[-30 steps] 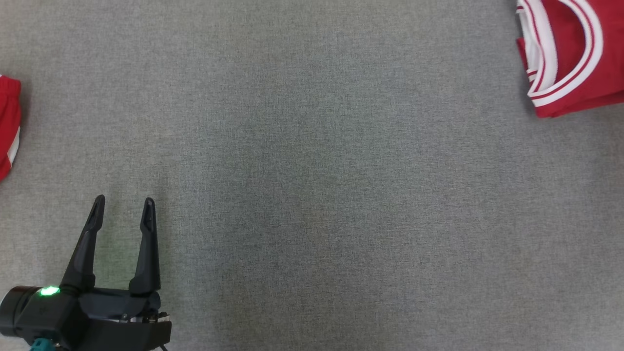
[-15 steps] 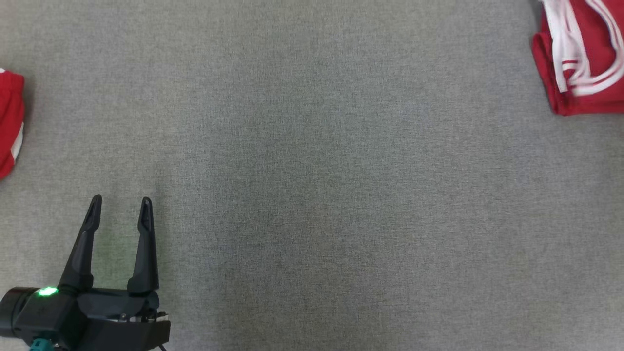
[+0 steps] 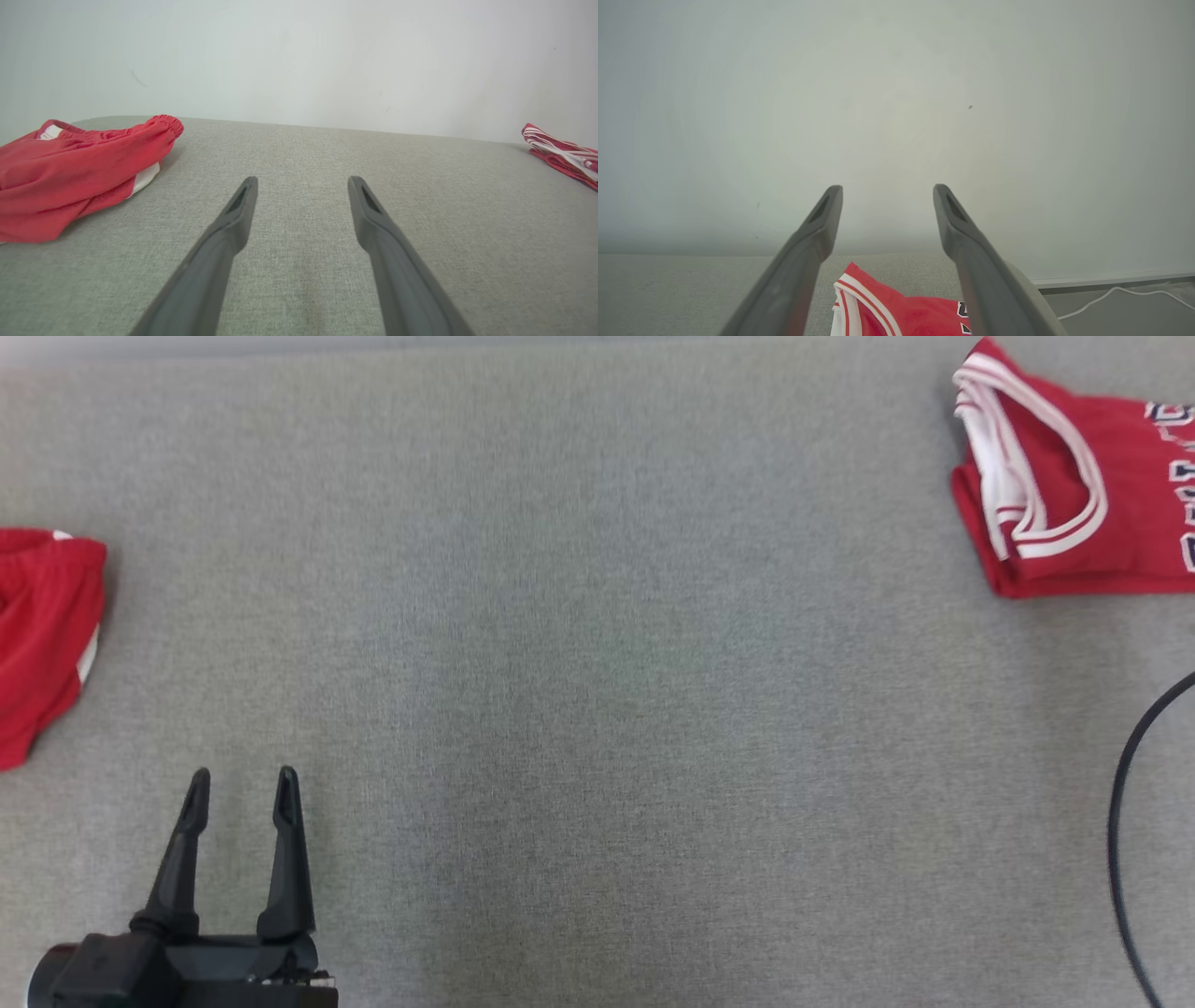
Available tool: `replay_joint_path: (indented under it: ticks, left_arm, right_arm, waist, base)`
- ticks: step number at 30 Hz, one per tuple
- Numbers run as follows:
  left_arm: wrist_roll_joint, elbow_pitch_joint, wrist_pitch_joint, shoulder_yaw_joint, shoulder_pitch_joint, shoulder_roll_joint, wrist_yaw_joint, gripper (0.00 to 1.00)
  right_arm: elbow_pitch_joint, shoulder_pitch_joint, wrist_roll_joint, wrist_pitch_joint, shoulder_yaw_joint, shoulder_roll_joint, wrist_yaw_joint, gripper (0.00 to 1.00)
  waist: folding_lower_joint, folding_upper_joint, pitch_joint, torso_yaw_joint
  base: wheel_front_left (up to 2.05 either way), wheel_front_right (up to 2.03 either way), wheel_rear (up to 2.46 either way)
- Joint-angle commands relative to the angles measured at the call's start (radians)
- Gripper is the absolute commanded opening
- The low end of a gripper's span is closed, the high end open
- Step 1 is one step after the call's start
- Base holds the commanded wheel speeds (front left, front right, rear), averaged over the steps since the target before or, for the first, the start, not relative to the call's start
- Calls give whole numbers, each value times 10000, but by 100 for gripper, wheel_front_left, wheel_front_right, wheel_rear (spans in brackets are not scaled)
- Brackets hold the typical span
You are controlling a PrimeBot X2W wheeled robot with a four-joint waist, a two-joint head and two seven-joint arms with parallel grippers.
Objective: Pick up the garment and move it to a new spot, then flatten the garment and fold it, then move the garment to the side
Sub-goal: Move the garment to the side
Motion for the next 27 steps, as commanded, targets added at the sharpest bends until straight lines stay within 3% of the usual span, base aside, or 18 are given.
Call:
replay_joint_path:
  ticks: [1, 12, 24, 27]
  left_arm:
    - [-64, 69, -66, 62, 189, -48, 54, 100]
    - [-255, 505, -108, 141, 890, -207, 296, 100]
    - [-377, 541, -51, 117, 1318, -218, 467, 100]
    - [-411, 523, -43, 151, 1398, -215, 509, 100]
  right_arm:
    - [-179, 317, 169, -189, -56, 104, -7, 100]
    - [-1261, 2589, 626, -819, -766, 1125, -7, 100]
    - [-2872, 5470, -197, -890, -1927, 2448, -7, 100]
    - [-3251, 6068, -843, -892, -2227, 2571, -7, 100]
  waist:
    - [1, 0, -586, -122]
    - [1, 0, -1839, -393]
    - [1, 0, -2476, -406]
    - [1, 0, -2568, -397]
  base:
    - [0, 0, 0]
    - [0, 0, 0]
    - [0, 0, 0]
    - [0, 0, 0]
